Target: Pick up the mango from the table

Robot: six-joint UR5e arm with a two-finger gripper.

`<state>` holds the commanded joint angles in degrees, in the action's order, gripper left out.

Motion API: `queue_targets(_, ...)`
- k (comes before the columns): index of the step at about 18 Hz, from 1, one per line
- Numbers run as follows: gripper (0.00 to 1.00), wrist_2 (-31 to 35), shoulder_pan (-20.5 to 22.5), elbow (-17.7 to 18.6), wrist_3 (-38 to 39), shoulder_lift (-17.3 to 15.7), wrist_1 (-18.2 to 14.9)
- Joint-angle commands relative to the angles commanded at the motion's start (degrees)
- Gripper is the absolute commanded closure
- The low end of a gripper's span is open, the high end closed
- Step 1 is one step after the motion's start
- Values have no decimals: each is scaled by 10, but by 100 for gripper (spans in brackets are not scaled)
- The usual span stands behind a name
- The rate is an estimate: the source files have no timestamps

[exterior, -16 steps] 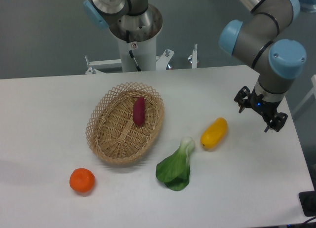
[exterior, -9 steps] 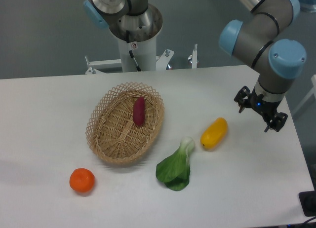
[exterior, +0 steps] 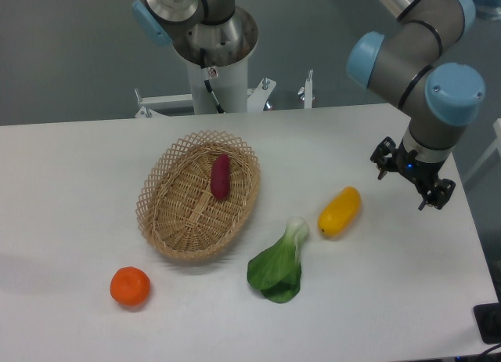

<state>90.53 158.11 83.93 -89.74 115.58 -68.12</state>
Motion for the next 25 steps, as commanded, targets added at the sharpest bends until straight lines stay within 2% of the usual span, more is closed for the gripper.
queue_targets(6, 0, -2, -3, 1, 2, -2, -2)
queue_targets(11, 0, -8, -6, 41, 6, -25, -2)
queue_targets(16, 0, -14, -25, 65, 44, -25, 10)
queue_targets(18, 0, -15, -30, 82, 45, -25, 36)
queue_targets(22, 0, -15, -33, 140, 44, -25, 122)
queue_targets(25, 0, -15, -40, 162, 45, -24, 154)
